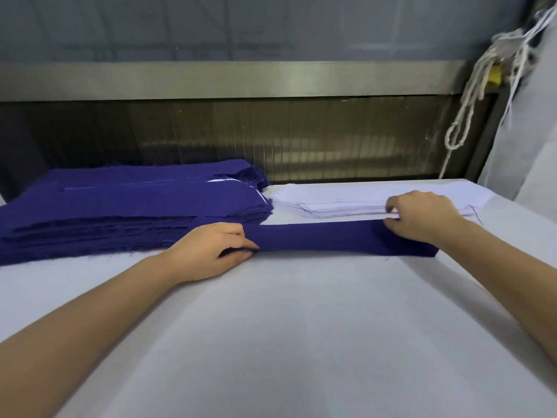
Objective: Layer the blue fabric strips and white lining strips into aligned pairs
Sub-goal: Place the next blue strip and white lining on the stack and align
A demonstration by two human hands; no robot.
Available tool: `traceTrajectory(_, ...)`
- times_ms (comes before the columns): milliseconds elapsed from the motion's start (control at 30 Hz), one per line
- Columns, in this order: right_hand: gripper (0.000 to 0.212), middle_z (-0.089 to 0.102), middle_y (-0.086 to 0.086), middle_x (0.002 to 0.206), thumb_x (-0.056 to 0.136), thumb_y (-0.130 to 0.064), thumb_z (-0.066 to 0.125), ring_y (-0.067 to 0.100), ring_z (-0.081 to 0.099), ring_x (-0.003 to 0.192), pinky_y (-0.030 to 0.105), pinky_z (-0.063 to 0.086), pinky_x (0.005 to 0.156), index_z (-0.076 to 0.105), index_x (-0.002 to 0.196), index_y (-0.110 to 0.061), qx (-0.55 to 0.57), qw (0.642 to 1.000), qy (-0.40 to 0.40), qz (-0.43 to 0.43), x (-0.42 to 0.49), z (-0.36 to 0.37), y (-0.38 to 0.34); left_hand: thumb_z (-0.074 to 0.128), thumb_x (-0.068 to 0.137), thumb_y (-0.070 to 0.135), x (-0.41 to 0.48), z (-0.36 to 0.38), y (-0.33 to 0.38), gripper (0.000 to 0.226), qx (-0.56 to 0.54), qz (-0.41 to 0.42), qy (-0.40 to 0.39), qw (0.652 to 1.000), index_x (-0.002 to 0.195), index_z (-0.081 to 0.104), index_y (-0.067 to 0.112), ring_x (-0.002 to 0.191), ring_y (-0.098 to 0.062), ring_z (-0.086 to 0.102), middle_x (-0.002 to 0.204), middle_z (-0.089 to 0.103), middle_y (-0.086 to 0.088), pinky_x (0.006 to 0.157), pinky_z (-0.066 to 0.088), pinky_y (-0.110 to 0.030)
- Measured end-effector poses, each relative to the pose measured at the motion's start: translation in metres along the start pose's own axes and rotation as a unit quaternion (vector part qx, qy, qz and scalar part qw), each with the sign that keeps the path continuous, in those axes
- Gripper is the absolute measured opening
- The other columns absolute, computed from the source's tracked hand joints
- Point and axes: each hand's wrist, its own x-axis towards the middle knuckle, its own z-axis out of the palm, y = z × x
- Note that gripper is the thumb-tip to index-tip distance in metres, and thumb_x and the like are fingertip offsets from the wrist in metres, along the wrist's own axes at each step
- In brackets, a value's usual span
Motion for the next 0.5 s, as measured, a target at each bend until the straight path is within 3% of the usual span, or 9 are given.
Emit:
traceTrajectory(67,0.033,0.061,0.000,0.100,0.092,-0.044,0.046,0.027,0.056,0.102,0.032,0.038,0.073,0.054,0.120,-0.030,0.092,0.994,0.000,-0.051,-0.002,0.008,-0.010,0.054,0.092,0.036,0.000,0.001,0.004,0.026,-0.069,-0.027,-0.024,0.997,0.110,0.070,0.026,0.081,-0.004,0.054,0.087,0.055,0.017,0.075,0.045,-0.025)
traceTrajectory(167,0.040,0.050,-0.006,0.084,0.093,-0.050,0.044,0.026,0.056,0.101,0.031,0.039,0.071,0.049,0.128,-0.033,0.144,0.984,-0.024,-0.103,-0.004,0.018,-0.019,0.044,0.093,0.051,-0.001,0.003,0.007,0.046,-0.158,-0.046,-0.044,0.985,0.103,0.073,0.017,0.085,-0.003,0.056,0.091,0.053,0.020,0.073,0.044,-0.026)
traceTrajectory(233,0.042,0.046,-0.009,0.077,0.093,-0.050,0.043,0.026,0.056,0.096,0.030,0.038,0.069,0.047,0.131,-0.032,0.148,0.982,-0.025,-0.113,-0.004,0.023,-0.019,0.042,0.096,0.046,0.000,0.005,0.007,0.043,-0.169,-0.052,-0.038,0.983,0.102,0.073,0.016,0.088,-0.002,0.057,0.094,0.052,0.021,0.073,0.045,-0.026)
traceTrajectory(300,0.045,0.045,-0.011,0.070,0.093,-0.050,0.044,0.023,0.053,0.087,0.030,0.036,0.067,0.043,0.133,-0.030,0.158,0.981,-0.025,-0.105,-0.003,0.025,-0.017,0.051,0.095,0.031,0.002,0.007,0.004,0.023,-0.150,-0.062,-0.016,0.987,0.108,0.069,0.025,0.080,-0.006,0.055,0.096,0.053,0.018,0.068,0.042,-0.017)
traceTrajectory(367,0.047,0.045,-0.010,0.068,0.092,-0.050,0.045,0.020,0.048,0.080,0.030,0.035,0.064,0.041,0.133,-0.028,0.162,0.982,-0.026,-0.098,-0.002,0.027,-0.015,0.059,0.091,0.019,0.006,0.009,0.001,0.023,-0.140,-0.074,0.006,0.987,0.111,0.067,0.030,0.072,-0.005,0.051,0.100,0.053,0.016,0.065,0.038,-0.011)
traceTrajectory(500,0.044,0.053,-0.002,0.075,0.094,-0.044,0.043,0.026,0.053,0.082,0.030,0.033,0.062,0.040,0.132,-0.024,0.160,0.984,0.028,-0.075,0.003,0.027,-0.026,0.065,0.087,0.014,0.010,0.012,-0.002,0.028,-0.142,-0.097,0.016,0.985,0.107,0.066,0.034,0.066,-0.002,0.050,0.101,0.052,0.015,0.063,0.039,-0.011)
